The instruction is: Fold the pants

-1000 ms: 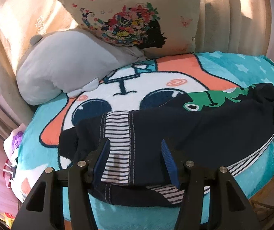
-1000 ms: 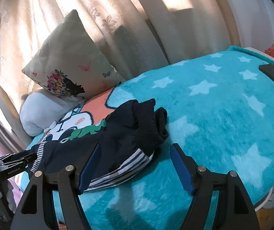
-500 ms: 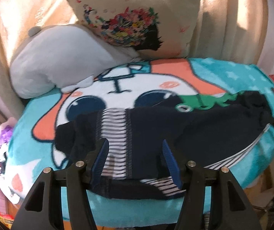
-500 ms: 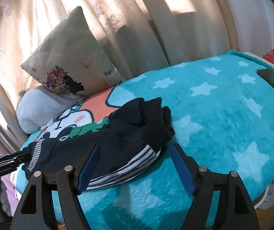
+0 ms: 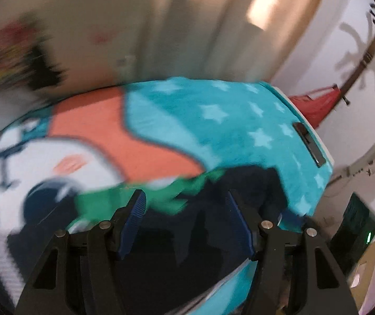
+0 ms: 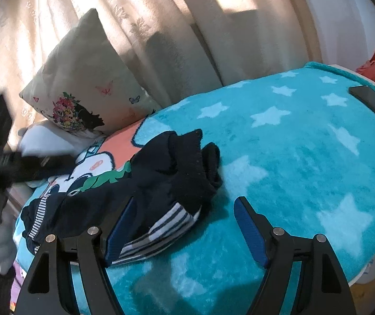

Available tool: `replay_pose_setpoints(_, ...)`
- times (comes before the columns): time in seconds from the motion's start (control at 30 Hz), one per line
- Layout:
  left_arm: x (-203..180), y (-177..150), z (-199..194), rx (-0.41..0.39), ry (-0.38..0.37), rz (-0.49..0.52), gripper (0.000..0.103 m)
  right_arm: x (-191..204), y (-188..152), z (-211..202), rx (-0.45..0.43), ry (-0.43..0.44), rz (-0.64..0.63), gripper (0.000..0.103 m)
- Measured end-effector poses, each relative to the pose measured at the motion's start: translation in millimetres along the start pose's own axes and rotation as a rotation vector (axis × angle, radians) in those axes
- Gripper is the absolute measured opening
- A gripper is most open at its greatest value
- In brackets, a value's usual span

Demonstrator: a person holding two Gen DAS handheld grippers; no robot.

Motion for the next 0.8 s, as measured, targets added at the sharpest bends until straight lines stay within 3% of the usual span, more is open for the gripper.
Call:
replay_pose_setpoints(0.17, -38.9, 33.5, 58.8, 0.108, -0.069, 0.062, 0.062, 3.9, -0.3, 11.5, 0.018, 0.011, -0.028, 0.081)
replay_pose_setpoints(0.33, -63.8, 39.4, 97.4, 0.197, -0.117, 0.135, 0.062, 8.1, -2.1, 16.6, 0.017, 0.025, -0.052, 0.081)
replay_pose_setpoints(0.47, -77.3, 32.1, 120.7, 0.271, -0.088, 0.198, 0.059, 12.8, -2.4, 20.0, 0.004, 0.034, -0.066, 0.081)
replay_pose_setpoints(0.5, -78.9, 30.1, 122.9, 0.279, -0.084, 0.214, 0.043, 15.1, -2.0, 20.5, -0.003, 0.036, -0.074, 0.077)
replay_pose_setpoints(0.53, -80.7, 27.7, 124.3, 0.286, -0.077, 0.232, 0.035, 16.1, -1.4, 20.2, -0.010, 0.033, -0.077, 0.073)
replay_pose_setpoints(0.57, -82.2, 26.5, 123.4, 0.281, -0.069, 0.247, 0.021, 16.7, -0.8, 20.3, -0.017, 0.023, -0.080, 0.061)
replay_pose_setpoints(0.6, -82.0, 26.1, 120.9, 0.278, -0.062, 0.253, 0.015, 16.7, 0.7, 20.8, -0.019, 0.020, -0.082, 0.045)
replay_pose_setpoints(0.67, -77.7, 27.8, 110.0, 0.248, -0.050, 0.252, 0.013, 16.3, 4.4, 19.9, -0.015, 0.050, -0.063, 0.033)
replay_pose_setpoints(0.8, -60.8, 34.8, 74.4, 0.159, -0.075, 0.181, 0.012, 27.8, 13.8, 10.0, -0.034, 0.097, -0.087, 0.030)
Point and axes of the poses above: each gripper's, at about its wrist camera, not at the fingertips, and z roughly the way its jaws point, x to its left, y to its top, the point moved 4 cm from there along z, roughly the way its jaws point
